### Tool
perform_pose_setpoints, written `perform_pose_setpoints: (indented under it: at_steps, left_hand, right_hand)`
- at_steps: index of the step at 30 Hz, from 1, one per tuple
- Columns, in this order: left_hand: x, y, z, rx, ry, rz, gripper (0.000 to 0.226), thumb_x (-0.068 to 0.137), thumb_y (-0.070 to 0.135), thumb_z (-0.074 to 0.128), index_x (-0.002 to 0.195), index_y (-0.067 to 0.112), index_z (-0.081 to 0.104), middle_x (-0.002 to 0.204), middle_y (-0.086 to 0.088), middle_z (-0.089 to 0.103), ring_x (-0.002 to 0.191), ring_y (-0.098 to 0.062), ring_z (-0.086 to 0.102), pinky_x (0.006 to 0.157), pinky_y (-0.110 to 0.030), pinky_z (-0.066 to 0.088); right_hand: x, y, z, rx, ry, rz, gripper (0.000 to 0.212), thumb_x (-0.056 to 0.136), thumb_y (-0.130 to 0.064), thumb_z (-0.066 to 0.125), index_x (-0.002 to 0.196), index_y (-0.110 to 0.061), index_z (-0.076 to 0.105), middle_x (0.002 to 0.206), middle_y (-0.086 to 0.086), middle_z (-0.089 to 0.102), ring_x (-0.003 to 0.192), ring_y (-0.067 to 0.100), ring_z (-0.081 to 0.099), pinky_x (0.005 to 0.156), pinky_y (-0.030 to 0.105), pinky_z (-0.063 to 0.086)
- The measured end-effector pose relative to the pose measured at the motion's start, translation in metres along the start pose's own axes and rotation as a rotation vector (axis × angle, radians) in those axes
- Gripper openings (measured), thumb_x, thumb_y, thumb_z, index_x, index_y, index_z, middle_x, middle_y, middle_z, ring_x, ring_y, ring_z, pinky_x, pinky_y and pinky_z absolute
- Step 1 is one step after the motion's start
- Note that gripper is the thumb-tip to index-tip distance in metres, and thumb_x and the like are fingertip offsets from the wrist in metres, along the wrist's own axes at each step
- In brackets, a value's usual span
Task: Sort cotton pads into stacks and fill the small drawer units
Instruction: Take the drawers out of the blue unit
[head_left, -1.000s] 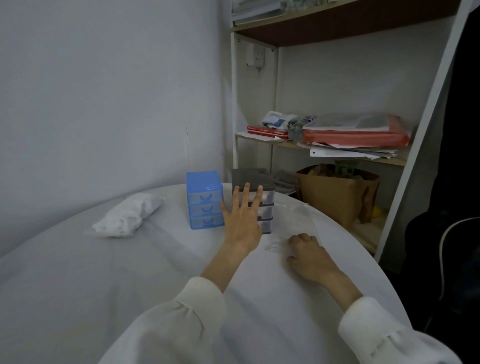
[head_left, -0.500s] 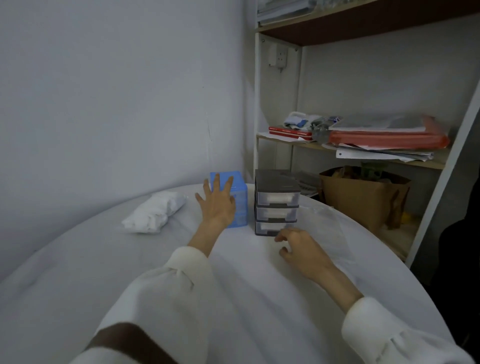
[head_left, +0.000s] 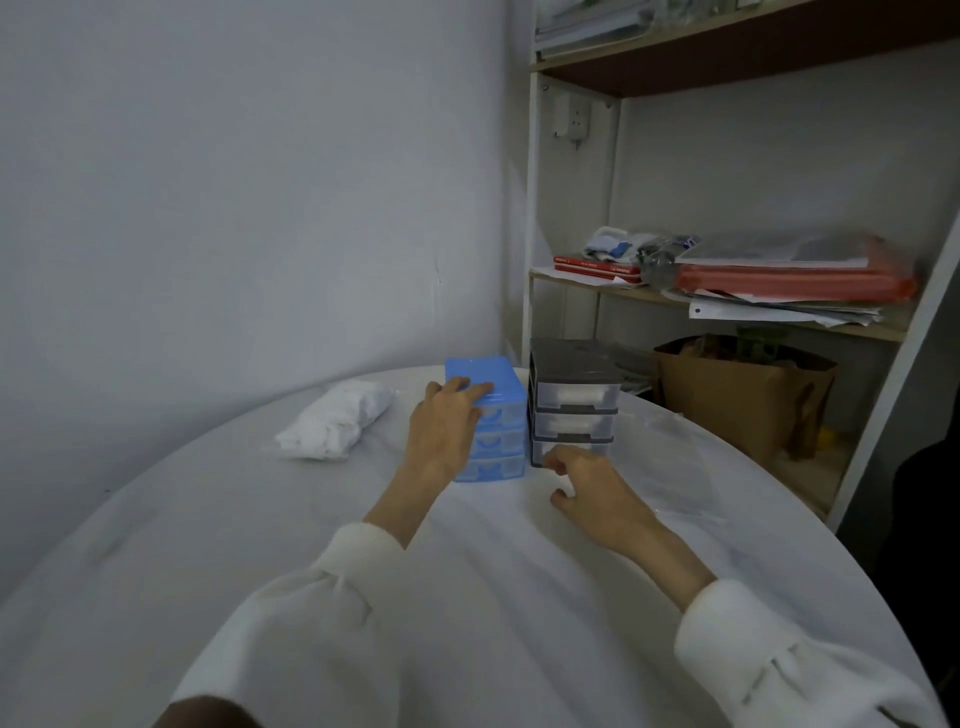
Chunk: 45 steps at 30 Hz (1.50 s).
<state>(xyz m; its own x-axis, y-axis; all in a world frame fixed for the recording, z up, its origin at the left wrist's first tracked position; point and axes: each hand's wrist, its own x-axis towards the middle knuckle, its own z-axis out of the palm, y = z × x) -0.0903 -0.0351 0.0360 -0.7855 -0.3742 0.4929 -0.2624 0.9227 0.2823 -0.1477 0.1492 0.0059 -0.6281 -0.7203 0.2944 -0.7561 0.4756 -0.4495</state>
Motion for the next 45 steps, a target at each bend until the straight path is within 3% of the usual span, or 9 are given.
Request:
perform_pose_setpoints:
  at_steps: [3, 12, 15, 21, 26, 32, 37, 40, 45]
  left_hand:
    - [-0.027, 0.007, -0.015, 0.006, 0.008, 0.021, 0.039, 0.099, 0.02, 0.044, 0.137, 0.027, 0.046, 0.141, -0.003, 0.044, 0.118, -0.026, 0.041, 0.094, -0.036, 0.041]
    - [-0.093, 0.024, -0.046, -0.086, 0.036, 0.072, 0.035, 0.097, 0.03, 0.048, 0.132, 0.028, 0.053, 0.124, 0.0, 0.05, 0.108, -0.019, 0.04, 0.085, -0.027, 0.042]
    - [-0.104, 0.025, -0.052, -0.026, 0.036, 0.083, 0.036, 0.1, 0.033, 0.04, 0.134, 0.031, 0.05, 0.126, 0.005, 0.05, 0.111, -0.017, 0.041, 0.09, -0.028, 0.037]
    - [-0.111, 0.025, -0.053, 0.032, -0.009, 0.06, 0.039, 0.102, 0.028, 0.03, 0.139, 0.034, 0.041, 0.136, 0.01, 0.043, 0.132, -0.012, 0.032, 0.115, -0.043, 0.002]
    - [-0.111, 0.021, -0.054, -0.1, -0.066, 0.088, 0.041, 0.103, 0.022, 0.029, 0.141, 0.027, 0.04, 0.141, 0.003, 0.041, 0.133, -0.015, 0.035, 0.115, -0.04, 0.016]
    - [-0.114, 0.02, -0.053, -0.118, -0.07, 0.056, 0.041, 0.102, 0.036, 0.025, 0.14, 0.033, 0.041, 0.142, 0.007, 0.041, 0.132, -0.013, 0.036, 0.113, -0.044, 0.019]
    - [-0.109, 0.018, -0.056, -0.208, -0.116, -0.001, 0.045, 0.101, 0.044, 0.02, 0.14, 0.034, 0.04, 0.146, 0.009, 0.036, 0.135, -0.01, 0.033, 0.116, -0.044, 0.013]
    - [-0.103, 0.013, -0.054, -0.23, -0.173, -0.028, 0.045, 0.101, 0.043, 0.02, 0.143, 0.035, 0.034, 0.152, 0.01, 0.027, 0.142, -0.01, 0.02, 0.116, -0.045, 0.008]
    - [-0.09, 0.007, -0.055, -0.287, -0.227, -0.059, 0.045, 0.102, 0.041, 0.021, 0.144, 0.03, 0.034, 0.155, 0.006, 0.023, 0.143, -0.013, 0.018, 0.117, -0.041, 0.015]
  right_hand:
    - [-0.004, -0.016, 0.001, 0.173, 0.055, 0.025, 0.042, 0.087, -0.004, 0.057, 0.126, -0.008, 0.043, 0.123, 0.006, 0.049, 0.105, 0.012, 0.047, 0.081, 0.015, 0.034]
    - [-0.036, -0.055, 0.021, 0.458, 0.21, 0.104, 0.07, 0.076, -0.02, 0.075, 0.134, -0.012, 0.036, 0.129, 0.004, 0.048, 0.115, 0.019, 0.049, 0.09, 0.033, 0.046]
    - [-0.046, -0.064, 0.022, 0.447, 0.252, 0.118, 0.074, 0.075, -0.025, 0.077, 0.134, -0.011, 0.035, 0.128, 0.003, 0.044, 0.11, 0.014, 0.047, 0.083, 0.022, 0.044]
    - [-0.064, -0.073, 0.027, 0.451, 0.455, 0.078, 0.041, 0.084, -0.011, 0.067, 0.118, -0.01, 0.043, 0.116, 0.001, 0.035, 0.088, 0.009, 0.047, 0.07, 0.012, 0.045]
    - [-0.069, -0.069, 0.031, 0.211, 0.416, -0.06, 0.027, 0.091, -0.021, 0.057, 0.117, -0.014, 0.054, 0.128, 0.004, 0.031, 0.081, 0.004, 0.051, 0.055, 0.005, 0.04]
    - [-0.066, -0.063, 0.029, 0.061, 0.424, -0.081, 0.023, 0.086, -0.025, 0.065, 0.104, -0.014, 0.056, 0.133, 0.013, 0.036, 0.097, 0.024, 0.059, 0.061, 0.024, 0.047]
    - [-0.07, -0.064, 0.021, 0.053, 0.619, -0.193, 0.028, 0.084, -0.045, 0.05, 0.074, -0.02, 0.055, 0.097, 0.0, 0.059, 0.077, 0.013, 0.058, 0.066, 0.028, 0.044]
    - [-0.073, -0.069, 0.013, 0.139, 0.709, -0.193, 0.028, 0.084, -0.043, 0.048, 0.063, -0.027, 0.044, 0.064, -0.015, 0.049, 0.057, 0.003, 0.045, 0.071, 0.045, 0.05]
    - [-0.068, -0.07, -0.002, 0.108, 0.51, -0.276, 0.023, 0.08, -0.044, 0.065, 0.079, -0.021, 0.058, 0.062, -0.012, 0.054, 0.059, 0.007, 0.049, 0.061, 0.023, 0.042]
